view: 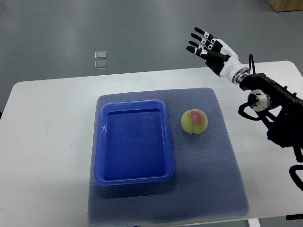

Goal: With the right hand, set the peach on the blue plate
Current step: 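Raise the right hand and swing it over the table toward the peach, then lower the right hand onto the peach and close fingers around it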

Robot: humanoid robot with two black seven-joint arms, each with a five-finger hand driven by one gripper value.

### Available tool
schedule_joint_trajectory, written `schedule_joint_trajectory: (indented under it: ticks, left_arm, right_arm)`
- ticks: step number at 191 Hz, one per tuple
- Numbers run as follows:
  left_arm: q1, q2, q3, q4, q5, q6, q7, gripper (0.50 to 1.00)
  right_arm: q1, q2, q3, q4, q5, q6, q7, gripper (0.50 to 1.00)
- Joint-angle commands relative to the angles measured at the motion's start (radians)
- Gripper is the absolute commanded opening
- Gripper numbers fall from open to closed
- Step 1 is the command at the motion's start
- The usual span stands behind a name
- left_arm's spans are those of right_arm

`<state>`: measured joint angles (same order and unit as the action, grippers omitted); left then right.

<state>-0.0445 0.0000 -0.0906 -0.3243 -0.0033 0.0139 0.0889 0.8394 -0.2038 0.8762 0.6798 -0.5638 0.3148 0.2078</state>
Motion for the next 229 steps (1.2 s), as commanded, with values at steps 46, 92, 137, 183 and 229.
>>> schedule_joint_trajectory:
  ticks: [46,92,137,183,229]
  left_arm:
    - [0.000,0.000,0.002,-0.002,0.000,-0.002,0.000,1.000]
    - [0.000,0.000,0.000,-0.004,0.000,-0.002,0.000,1.000]
    - [0.000,0.000,0.000,-0.004,0.002,-0.002,0.000,1.000]
    - [0.000,0.000,0.002,-0.004,0.002,-0.002,0.000,1.000]
    - [0.000,0.000,0.002,-0.002,0.002,-0.002,0.000,1.000]
  right_arm:
    - [0.365,-0.239,-0.531,0.175,-0.455,0.279,-0.117,0.932]
    - [0.661,-0.282,-0.887,0.231,-0.462,0.296,-0.390,0.930]
    - [0.687,-0.356,-0.893,0.412,-0.409,0.296,-0.390,0.930]
    - [0.630,-0.348,-0.895,0.489,-0.412,0.296,-0.387,0.928]
    - [0.534,-0.309,-0.896,0.492,-0.430,0.256,-0.375,0.928]
